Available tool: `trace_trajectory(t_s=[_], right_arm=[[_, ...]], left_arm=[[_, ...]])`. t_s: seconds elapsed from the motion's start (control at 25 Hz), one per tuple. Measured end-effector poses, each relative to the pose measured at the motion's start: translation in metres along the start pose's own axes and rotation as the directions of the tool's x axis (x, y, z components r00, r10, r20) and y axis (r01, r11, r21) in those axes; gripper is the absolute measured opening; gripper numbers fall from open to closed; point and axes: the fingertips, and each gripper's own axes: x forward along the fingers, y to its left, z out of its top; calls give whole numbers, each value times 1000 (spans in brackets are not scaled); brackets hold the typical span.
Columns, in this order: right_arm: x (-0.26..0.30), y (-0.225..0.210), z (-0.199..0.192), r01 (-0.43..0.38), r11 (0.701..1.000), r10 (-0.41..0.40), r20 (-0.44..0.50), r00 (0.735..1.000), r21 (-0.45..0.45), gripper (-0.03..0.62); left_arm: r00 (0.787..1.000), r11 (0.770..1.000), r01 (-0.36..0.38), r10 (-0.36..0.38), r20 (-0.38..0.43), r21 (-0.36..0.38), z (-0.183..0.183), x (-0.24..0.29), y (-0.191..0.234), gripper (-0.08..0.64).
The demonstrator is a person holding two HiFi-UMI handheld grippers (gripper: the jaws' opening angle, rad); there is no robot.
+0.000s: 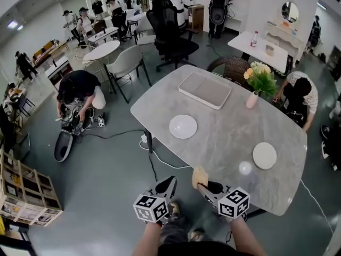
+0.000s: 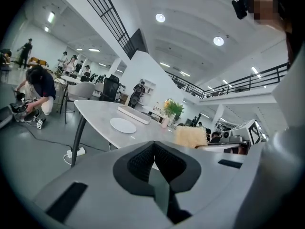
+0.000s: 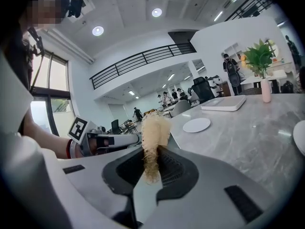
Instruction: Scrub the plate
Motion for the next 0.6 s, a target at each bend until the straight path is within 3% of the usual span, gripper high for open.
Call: trace_trajectory(t_s=[0.6], right_arm=[[69,-37,31,128,991,-127,-18,992,46,61]], left_arm=[[989,991,130,-130,-74,0,43,67,59,14]])
